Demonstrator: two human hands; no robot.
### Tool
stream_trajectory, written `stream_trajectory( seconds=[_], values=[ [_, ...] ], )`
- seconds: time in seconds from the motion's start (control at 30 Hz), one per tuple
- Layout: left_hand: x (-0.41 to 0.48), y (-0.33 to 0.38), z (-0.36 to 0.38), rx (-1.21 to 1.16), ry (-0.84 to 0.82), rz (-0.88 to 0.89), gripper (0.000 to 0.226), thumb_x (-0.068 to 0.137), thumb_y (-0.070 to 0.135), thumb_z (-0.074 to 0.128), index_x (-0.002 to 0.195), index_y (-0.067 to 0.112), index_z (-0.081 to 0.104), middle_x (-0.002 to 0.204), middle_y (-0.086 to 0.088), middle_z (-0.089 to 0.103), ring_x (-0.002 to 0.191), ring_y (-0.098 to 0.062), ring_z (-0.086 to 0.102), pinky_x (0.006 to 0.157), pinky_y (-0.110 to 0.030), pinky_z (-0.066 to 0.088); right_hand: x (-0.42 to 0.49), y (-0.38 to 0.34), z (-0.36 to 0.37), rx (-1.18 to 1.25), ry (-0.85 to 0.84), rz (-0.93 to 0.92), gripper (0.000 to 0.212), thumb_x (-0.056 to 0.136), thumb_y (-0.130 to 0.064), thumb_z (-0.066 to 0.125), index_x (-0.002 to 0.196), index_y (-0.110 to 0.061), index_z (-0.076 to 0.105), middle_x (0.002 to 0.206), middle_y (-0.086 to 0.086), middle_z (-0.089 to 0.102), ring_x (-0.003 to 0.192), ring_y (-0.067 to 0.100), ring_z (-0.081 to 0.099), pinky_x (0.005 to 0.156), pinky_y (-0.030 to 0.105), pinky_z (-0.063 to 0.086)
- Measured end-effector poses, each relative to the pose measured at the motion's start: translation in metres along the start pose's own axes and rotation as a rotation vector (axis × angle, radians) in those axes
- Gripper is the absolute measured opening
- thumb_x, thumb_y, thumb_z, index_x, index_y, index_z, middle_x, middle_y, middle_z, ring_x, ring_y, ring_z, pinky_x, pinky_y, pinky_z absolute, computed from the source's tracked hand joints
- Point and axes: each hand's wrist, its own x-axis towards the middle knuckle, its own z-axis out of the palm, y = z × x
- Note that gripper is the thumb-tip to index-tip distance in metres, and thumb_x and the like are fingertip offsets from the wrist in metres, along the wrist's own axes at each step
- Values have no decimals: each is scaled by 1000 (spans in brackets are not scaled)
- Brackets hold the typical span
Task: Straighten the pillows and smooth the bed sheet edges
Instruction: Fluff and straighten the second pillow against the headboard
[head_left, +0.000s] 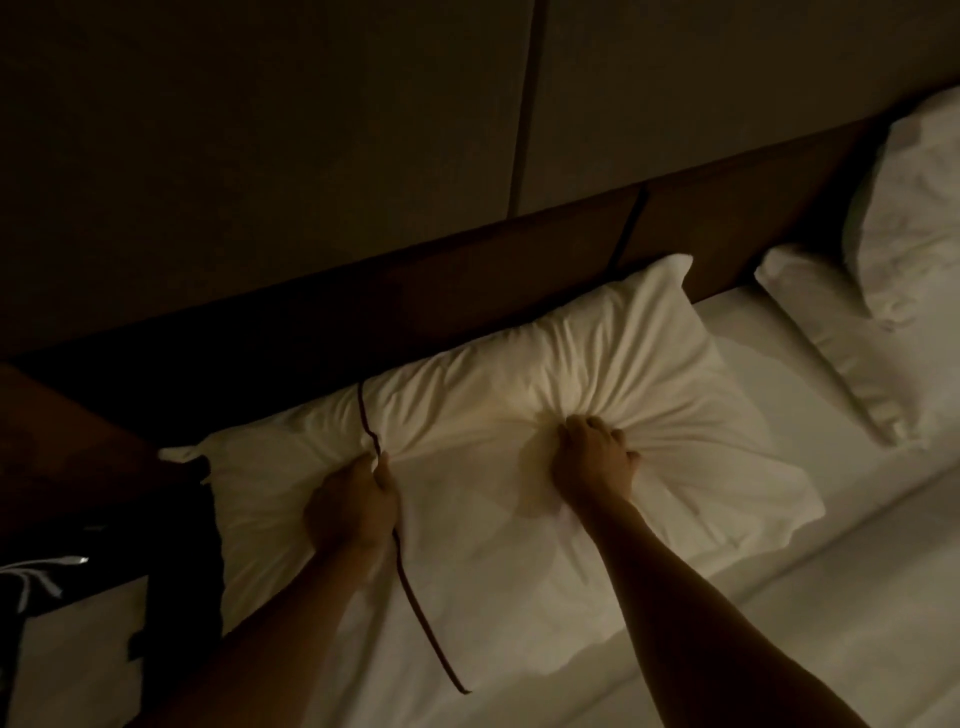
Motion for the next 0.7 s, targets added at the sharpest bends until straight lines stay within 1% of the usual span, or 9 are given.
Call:
stream_trajectory(
  seconds=[0.07, 0.17, 0.23, 0.3, 0.4, 0.47, 0.5, 0.6, 0.7],
  values=[
    [-7, 2, -11, -49, 5, 9, 43, 99, 39, 38, 93, 8, 68, 88, -19, 71, 85, -41, 65, 71, -40, 46, -11, 0, -10, 93, 65, -29, 25, 96, -16, 36, 97, -10, 60, 110, 12, 63, 105, 38, 59, 87, 44, 46],
    [-23, 9, -33, -175, 81, 27, 41, 99, 34, 43, 79, 5, 65, 75, -22, 69, 71, -42, 64, 61, -38, 41, -28, -3, -29, 186, 170, -31, 24, 96, -12, 37, 92, -5, 60, 99, 16, 65, 91, 39, 63, 78, 42, 51],
    [-35, 17, -49, -246, 131, 33, 35, 97, 28, 50, 77, 3, 65, 70, -24, 67, 65, -43, 63, 58, -37, 39, -35, -2, -45, 220, 228, -42, 23, 96, -10, 38, 90, -3, 59, 94, 17, 64, 85, 40, 63, 75, 42, 50],
    [-45, 25, -68, -303, 152, 57, 30, 95, 24, 54, 79, 1, 66, 68, -23, 67, 64, -42, 63, 57, -38, 43, -42, 2, -63, 244, 288, -54, 21, 96, -8, 39, 85, -2, 56, 87, 16, 63, 79, 38, 61, 72, 41, 48],
    [-60, 39, -96, -401, 219, 137, 31, 94, 23, 55, 74, 2, 64, 61, -19, 64, 56, -38, 61, 53, -35, 42, -53, 8, -87, 314, 376, -46, 24, 98, -9, 42, 75, -7, 50, 73, 7, 55, 68, 33, 54, 64, 35, 40],
    [-66, 50, -118, -484, 276, 191, 35, 93, 28, 51, 68, 4, 60, 55, -14, 59, 48, -33, 55, 50, -32, 38, -59, 8, -104, 372, 431, -25, 28, 98, -11, 44, 70, -10, 45, 66, 0, 48, 63, 29, 49, 63, 31, 35],
    [-67, 57, -129, -532, 302, 223, 36, 92, 29, 50, 65, 7, 56, 51, -10, 55, 45, -27, 50, 49, -30, 35, -61, 7, -113, 413, 455, -4, 29, 98, -12, 44, 69, -9, 45, 65, 0, 48, 63, 28, 50, 63, 32, 36],
    [-65, 76, -161, -644, 385, 336, 34, 91, 21, 56, 60, 15, 43, 51, 1, 38, 45, -16, 35, 50, -28, 27, -66, -1, -138, 630, 528, 125, 32, 98, -19, 43, 67, -10, 45, 65, 4, 52, 65, 28, 53, 68, 44, 51],
    [-65, 89, -191, -694, 513, 468, 36, 87, 11, 61, 58, 8, 41, 50, -6, 36, 48, -14, 28, 48, -30, 26, -75, -16, -150, 927, 592, 276, 35, 97, -30, 43, 68, -11, 47, 68, 8, 56, 68, 29, 57, 79, 51, 57]
  ],
)
